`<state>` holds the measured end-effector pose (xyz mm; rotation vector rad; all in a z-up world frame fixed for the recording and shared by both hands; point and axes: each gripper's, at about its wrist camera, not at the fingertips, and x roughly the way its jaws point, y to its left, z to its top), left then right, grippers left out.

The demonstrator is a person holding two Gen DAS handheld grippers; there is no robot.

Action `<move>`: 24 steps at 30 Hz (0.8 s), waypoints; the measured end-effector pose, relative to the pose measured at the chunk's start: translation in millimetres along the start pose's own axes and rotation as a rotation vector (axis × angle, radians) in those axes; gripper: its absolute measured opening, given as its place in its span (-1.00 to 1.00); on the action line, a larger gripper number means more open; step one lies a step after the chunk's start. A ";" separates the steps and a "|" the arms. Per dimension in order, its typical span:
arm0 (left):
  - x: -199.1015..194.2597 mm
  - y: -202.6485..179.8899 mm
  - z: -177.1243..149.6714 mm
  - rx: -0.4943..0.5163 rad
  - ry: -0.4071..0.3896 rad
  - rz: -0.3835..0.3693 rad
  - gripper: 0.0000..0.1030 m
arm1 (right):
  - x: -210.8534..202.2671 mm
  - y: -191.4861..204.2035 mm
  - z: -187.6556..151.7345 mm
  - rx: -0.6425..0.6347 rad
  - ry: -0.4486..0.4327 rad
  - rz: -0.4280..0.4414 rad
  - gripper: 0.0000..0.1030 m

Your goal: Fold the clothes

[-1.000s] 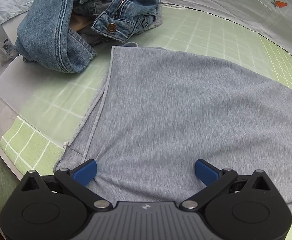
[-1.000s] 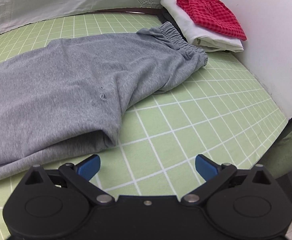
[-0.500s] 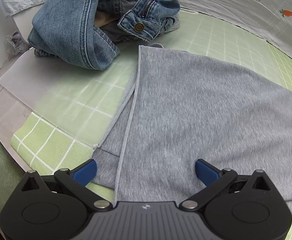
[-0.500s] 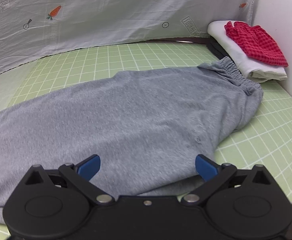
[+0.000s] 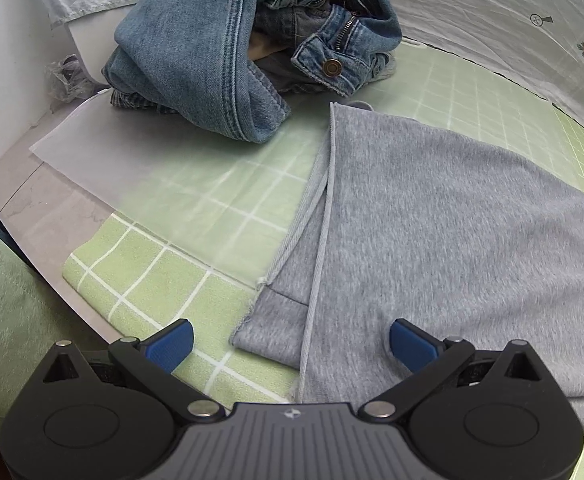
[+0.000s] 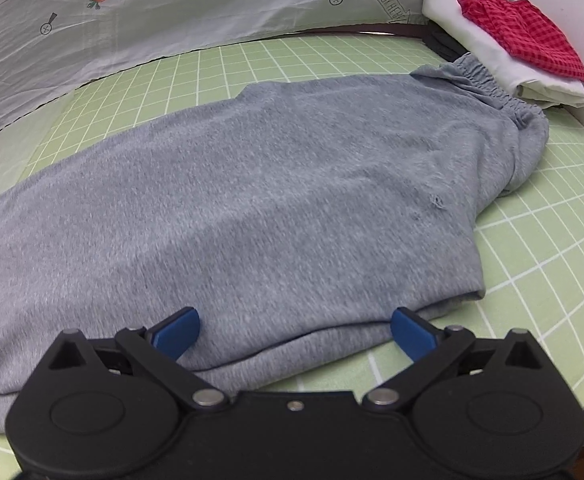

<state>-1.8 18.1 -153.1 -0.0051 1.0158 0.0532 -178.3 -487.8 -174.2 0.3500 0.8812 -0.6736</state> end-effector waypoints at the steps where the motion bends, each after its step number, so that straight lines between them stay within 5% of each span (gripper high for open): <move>1: 0.5 -1.8 0.2 0.011 -0.001 -0.005 0.99 | 0.1 0.1 -0.1 0.003 0.001 -0.002 1.00; 6: 0.3 -11.6 -0.5 0.057 -0.024 -0.038 0.64 | -1.4 1.1 -2.8 0.017 -0.010 -0.014 1.00; 9: -2.4 -20.8 1.0 0.090 -0.043 -0.054 0.14 | -1.6 1.8 -2.7 0.025 -0.007 -0.020 1.00; 10: -4.1 -25.5 1.7 0.116 -0.051 -0.039 -0.11 | -1.6 2.0 -2.5 0.028 -0.005 -0.022 1.00; 11: -5.8 -30.1 2.7 0.146 -0.056 -0.035 -0.71 | -1.6 2.1 -2.2 0.030 -0.002 -0.023 1.00; 12: -7.0 -33.7 4.4 0.167 -0.056 -0.042 -0.87 | -1.6 2.1 -2.0 0.032 0.001 -0.024 1.00; 24: -42.7 -63.0 54.0 0.074 -0.186 -0.152 -0.87 | -2.9 -6.4 2.1 0.011 0.058 0.031 1.00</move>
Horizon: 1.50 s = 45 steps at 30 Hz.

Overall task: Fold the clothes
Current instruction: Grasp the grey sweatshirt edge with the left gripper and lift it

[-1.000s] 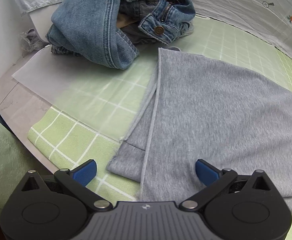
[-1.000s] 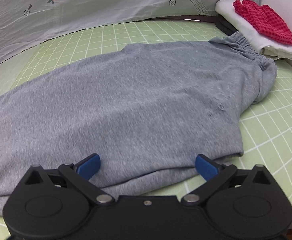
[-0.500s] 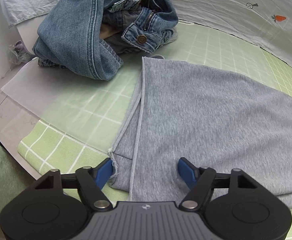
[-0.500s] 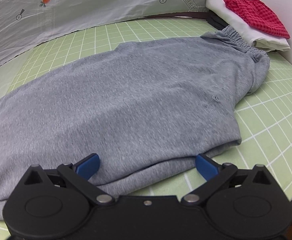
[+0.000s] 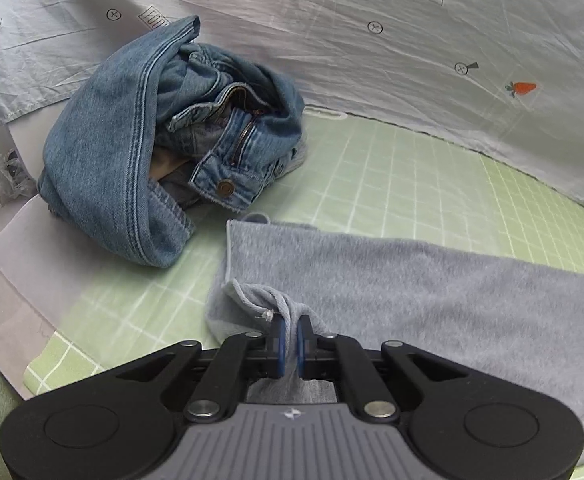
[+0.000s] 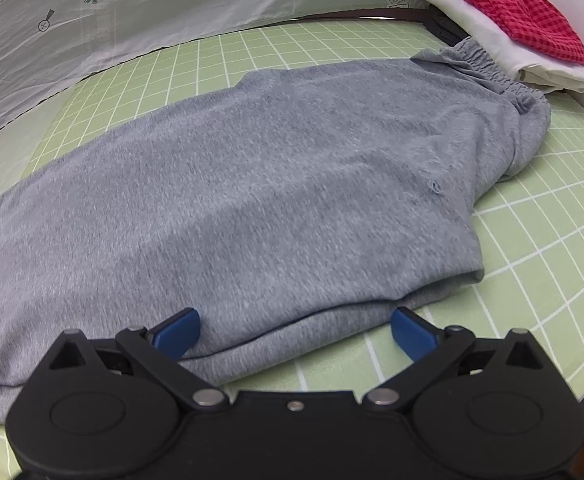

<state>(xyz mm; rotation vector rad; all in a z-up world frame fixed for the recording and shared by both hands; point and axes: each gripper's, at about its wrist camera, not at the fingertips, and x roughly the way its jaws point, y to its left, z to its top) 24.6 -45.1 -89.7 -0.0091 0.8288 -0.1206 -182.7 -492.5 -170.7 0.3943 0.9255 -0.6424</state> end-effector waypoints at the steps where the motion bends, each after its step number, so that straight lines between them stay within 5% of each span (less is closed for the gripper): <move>1: -0.6 -8.2 6.9 0.002 -0.013 -0.018 -0.87 | 0.2 -0.9 1.3 -0.004 0.010 0.007 1.00; 5: -1.0 -60.4 26.6 0.061 -0.048 -0.116 -0.88 | -1.9 -12.6 6.9 0.040 0.029 0.062 1.00; 9: -4.9 -131.1 35.9 0.180 -0.043 -0.289 -0.88 | -6.7 -40.2 11.3 0.152 0.025 0.113 1.00; 12: -6.8 -194.9 24.0 0.326 0.031 -0.464 -0.87 | -8.0 -58.7 13.2 0.189 0.021 0.106 1.00; 15: 6.5 -241.0 -10.0 0.476 0.157 -0.559 -0.68 | -5.3 -72.5 14.7 0.217 0.018 0.108 1.00; 18: 15.1 -250.8 -33.5 0.512 0.230 -0.538 -0.33 | -3.4 -78.8 16.8 0.212 0.021 0.104 1.00; 22: 19.0 -227.7 -28.5 0.391 0.231 -0.503 0.01 | -6.0 -76.0 12.9 0.161 0.025 0.107 1.00; 28: 20.9 -186.6 -10.4 0.267 0.189 -0.374 0.07 | -11.5 -56.1 20.8 0.088 -0.011 0.098 1.00; 34: 27.0 -151.9 -18.7 0.231 0.236 -0.266 0.09 | -15.1 -6.9 41.1 -0.034 -0.077 0.133 0.99; 39: 24.9 -133.8 -25.6 0.266 0.263 -0.244 0.10 | -7.8 34.6 52.4 0.016 -0.038 0.329 0.67; 45: 28.2 -123.6 -38.0 0.318 0.305 -0.247 0.12 | -10.4 90.5 49.2 -0.019 -0.036 0.496 -0.13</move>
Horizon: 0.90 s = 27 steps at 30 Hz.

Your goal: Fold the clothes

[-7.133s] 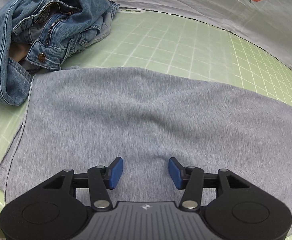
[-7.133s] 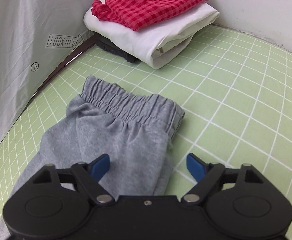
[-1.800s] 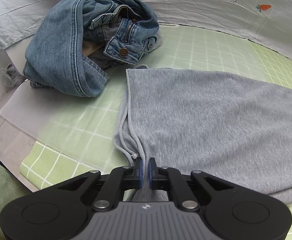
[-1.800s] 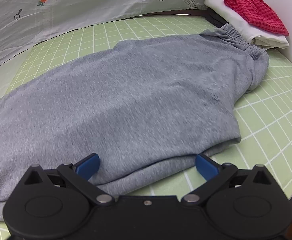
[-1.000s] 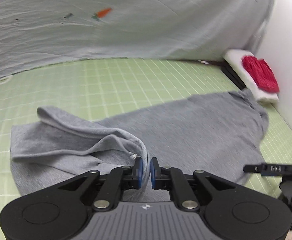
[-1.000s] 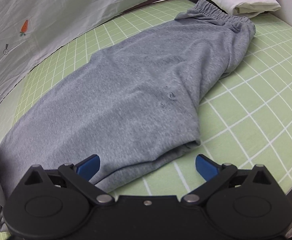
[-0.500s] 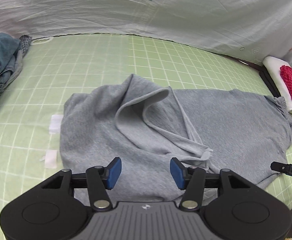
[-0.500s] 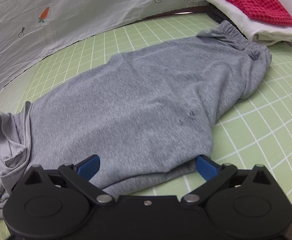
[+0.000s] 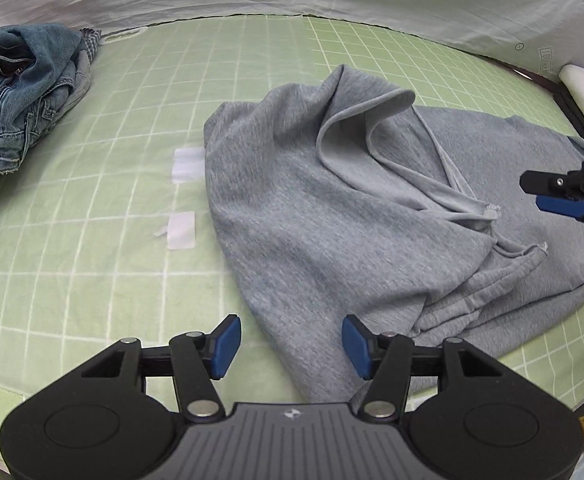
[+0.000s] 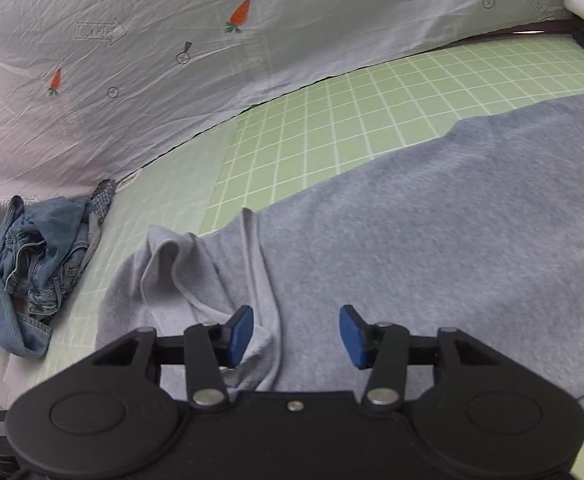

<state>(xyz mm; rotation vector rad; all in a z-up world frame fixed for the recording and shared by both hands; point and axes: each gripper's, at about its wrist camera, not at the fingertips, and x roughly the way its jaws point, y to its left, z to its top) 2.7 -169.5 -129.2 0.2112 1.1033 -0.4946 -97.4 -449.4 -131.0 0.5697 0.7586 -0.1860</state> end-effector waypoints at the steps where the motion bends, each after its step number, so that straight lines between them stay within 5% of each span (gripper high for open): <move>1: 0.8 1.9 -1.5 0.002 0.006 -0.003 0.12 | 2.9 6.7 -2.2 -0.006 0.006 0.018 -0.28; 6: 3.8 11.0 -2.5 -0.012 0.019 -0.020 0.24 | 13.5 28.8 -12.5 -0.021 0.042 0.102 -0.61; 12: 5.6 12.6 -1.1 0.018 0.025 -0.032 0.32 | 29.3 52.2 -17.4 -0.135 0.100 0.112 -0.56; 15: 6.9 13.5 -0.3 0.034 0.027 -0.037 0.35 | 38.9 60.4 -23.1 -0.230 0.125 0.020 -0.28; 21: 10.0 17.9 2.0 0.032 0.027 -0.051 0.41 | 43.4 59.8 -31.5 -0.308 0.154 -0.009 -0.31; 25: 11.8 16.3 3.3 0.040 0.029 -0.046 0.47 | 43.0 55.2 -28.2 -0.277 0.143 -0.011 -0.85; 27: 12.5 15.1 3.5 0.045 0.030 -0.043 0.48 | 38.0 49.6 -24.9 -0.234 0.114 -0.018 -0.93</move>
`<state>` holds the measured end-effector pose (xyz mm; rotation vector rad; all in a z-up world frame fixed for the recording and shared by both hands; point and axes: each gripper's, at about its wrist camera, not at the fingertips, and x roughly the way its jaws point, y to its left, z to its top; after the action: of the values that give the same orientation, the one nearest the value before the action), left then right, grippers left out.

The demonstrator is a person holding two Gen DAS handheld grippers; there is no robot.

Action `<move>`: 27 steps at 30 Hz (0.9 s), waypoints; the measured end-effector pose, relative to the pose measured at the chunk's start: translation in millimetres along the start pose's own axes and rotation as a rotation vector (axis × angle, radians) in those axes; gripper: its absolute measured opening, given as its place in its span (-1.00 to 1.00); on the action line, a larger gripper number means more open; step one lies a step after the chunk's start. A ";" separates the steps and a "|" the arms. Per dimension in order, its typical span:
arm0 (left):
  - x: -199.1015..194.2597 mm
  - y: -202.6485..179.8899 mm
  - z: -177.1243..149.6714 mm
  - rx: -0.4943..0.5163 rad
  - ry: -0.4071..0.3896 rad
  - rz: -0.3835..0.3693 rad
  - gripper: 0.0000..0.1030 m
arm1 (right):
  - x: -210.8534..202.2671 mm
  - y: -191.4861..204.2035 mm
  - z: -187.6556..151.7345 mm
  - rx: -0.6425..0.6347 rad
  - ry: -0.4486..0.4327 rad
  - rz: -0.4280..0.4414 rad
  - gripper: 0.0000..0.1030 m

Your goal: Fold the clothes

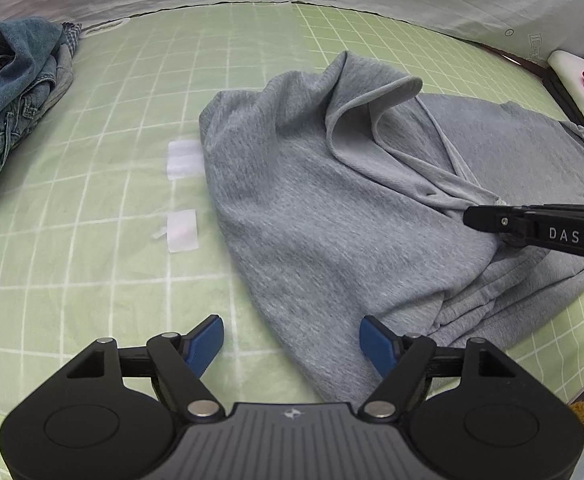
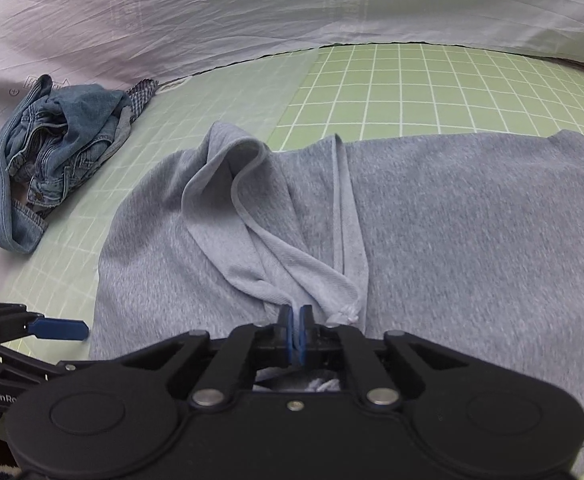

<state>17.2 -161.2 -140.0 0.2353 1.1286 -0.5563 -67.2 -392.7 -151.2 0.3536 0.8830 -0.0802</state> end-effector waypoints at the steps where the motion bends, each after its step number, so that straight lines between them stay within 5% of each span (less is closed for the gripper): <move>1: 0.0 0.6 -0.1 -0.001 -0.001 -0.001 0.48 | -4.9 -4.5 0.4 0.032 -0.025 -0.005 -0.95; 7: -1.0 4.3 -0.3 -0.021 -0.007 -0.012 0.49 | -40.6 -44.2 -11.6 0.272 -0.104 -0.045 -0.96; 10: 0.4 3.4 1.3 -0.022 -0.004 -0.013 0.57 | -29.8 -61.0 -27.8 0.338 -0.030 -0.095 -0.96; 15: 1.9 0.2 4.5 -0.006 0.007 0.005 0.57 | -30.6 -49.3 -24.6 0.256 -0.030 -0.148 -0.82; 17: 1.6 1.3 5.9 -0.016 0.010 0.007 0.58 | -34.0 -43.3 -18.2 0.206 -0.055 -0.164 -0.41; 19: -0.1 5.6 7.9 -0.042 0.008 0.006 0.57 | -34.7 -38.0 -10.0 0.161 -0.081 -0.158 -0.22; 27: -5.2 25.8 31.4 -0.170 -0.039 0.004 0.57 | -4.4 -33.6 30.5 0.161 -0.087 -0.052 -0.23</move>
<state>54.1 -152.0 -124.6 0.0797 1.1307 -0.4568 -54.5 -434.8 -139.1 0.4738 0.8013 -0.2141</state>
